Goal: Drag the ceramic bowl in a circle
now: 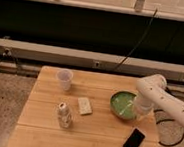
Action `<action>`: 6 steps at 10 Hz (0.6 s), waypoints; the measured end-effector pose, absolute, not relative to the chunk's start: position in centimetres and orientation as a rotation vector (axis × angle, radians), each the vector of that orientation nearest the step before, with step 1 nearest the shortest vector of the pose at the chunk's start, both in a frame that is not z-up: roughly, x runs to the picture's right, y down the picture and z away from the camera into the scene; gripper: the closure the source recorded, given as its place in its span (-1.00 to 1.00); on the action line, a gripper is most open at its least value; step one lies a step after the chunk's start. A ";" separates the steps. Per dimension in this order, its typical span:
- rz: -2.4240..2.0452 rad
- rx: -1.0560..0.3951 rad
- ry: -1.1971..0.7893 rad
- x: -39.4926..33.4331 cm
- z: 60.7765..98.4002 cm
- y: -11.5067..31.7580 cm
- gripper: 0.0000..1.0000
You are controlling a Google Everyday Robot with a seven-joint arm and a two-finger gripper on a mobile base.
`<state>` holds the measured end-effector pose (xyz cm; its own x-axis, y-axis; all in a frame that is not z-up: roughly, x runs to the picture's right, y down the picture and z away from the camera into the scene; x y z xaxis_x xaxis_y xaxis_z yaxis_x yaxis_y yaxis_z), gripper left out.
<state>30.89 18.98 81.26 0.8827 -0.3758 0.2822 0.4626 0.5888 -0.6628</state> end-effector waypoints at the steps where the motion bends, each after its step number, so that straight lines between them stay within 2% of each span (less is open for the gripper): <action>1: -0.479 -0.803 -0.102 31.3 82.4 18.2 0.66; 4: -0.483 -0.777 -0.085 30.8 86.0 15.0 0.66; 6: -0.512 -0.752 -0.116 27.7 87.8 13.2 0.66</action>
<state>27.74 13.17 87.77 0.8718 -0.4024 0.2795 0.4835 0.6143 -0.6236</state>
